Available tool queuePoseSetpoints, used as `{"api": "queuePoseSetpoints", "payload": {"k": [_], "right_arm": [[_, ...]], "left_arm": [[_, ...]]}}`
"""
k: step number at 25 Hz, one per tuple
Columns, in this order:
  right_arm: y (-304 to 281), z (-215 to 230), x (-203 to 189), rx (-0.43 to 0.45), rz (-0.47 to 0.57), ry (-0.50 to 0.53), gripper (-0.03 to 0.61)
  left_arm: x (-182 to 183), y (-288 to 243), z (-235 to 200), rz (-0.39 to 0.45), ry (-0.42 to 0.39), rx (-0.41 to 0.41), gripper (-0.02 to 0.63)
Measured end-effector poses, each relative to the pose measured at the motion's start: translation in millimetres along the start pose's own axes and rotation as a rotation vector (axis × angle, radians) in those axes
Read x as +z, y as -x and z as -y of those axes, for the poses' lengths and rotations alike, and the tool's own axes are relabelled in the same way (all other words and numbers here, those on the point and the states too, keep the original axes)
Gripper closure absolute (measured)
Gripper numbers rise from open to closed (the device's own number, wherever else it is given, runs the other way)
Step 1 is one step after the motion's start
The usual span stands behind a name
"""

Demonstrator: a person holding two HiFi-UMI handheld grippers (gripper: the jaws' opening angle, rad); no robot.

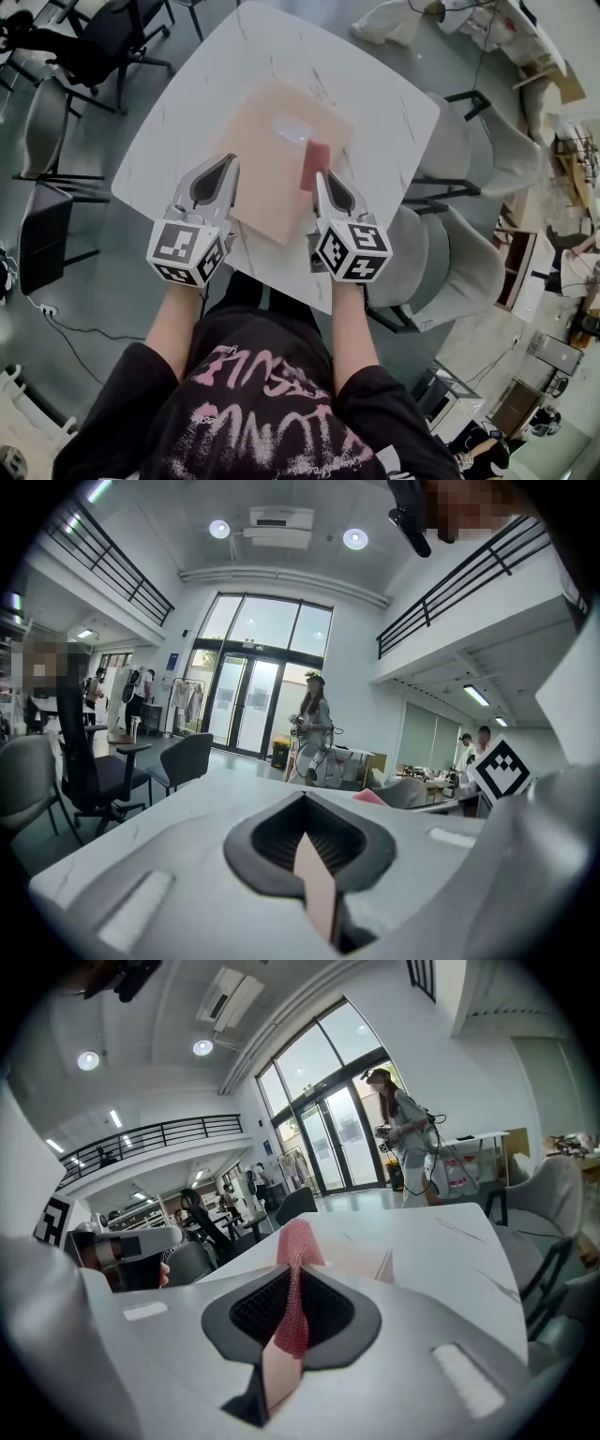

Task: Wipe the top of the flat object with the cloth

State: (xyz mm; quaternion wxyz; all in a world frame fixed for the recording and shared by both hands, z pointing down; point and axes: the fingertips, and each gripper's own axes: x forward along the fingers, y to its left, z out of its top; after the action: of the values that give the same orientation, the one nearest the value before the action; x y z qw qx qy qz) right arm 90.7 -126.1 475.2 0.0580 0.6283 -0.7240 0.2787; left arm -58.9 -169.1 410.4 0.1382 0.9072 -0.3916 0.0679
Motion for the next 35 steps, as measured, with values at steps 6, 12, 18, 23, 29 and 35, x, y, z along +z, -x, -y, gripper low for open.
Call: {"api": "queuePoseSetpoints", "payload": {"k": [6,12,18,23,29,35], "right_arm": [[8,-2,2,0.010,0.017,0.018,0.525],[17,-2,12,0.011,0.040,0.025,0.525],[30,0,27,0.005,0.083,0.039,0.526],[41,-2,35,-0.001,0.108,0.046,0.526],[55,-2,48,-0.006,0.144,0.057,0.526],[67,-5,61,-0.007,0.177,0.067,0.526]], "left_arm": [[3,0,8,0.004,-0.011,-0.009,0.614],[15,-1,15,0.021,-0.026,-0.012,0.614],[30,5,21,0.047,-0.047,-0.009,0.614],[42,11,27,0.071,-0.058,-0.011,0.614],[58,17,35,0.104,-0.074,-0.018,0.614],[75,24,40,0.134,-0.090,-0.019,0.614]]}}
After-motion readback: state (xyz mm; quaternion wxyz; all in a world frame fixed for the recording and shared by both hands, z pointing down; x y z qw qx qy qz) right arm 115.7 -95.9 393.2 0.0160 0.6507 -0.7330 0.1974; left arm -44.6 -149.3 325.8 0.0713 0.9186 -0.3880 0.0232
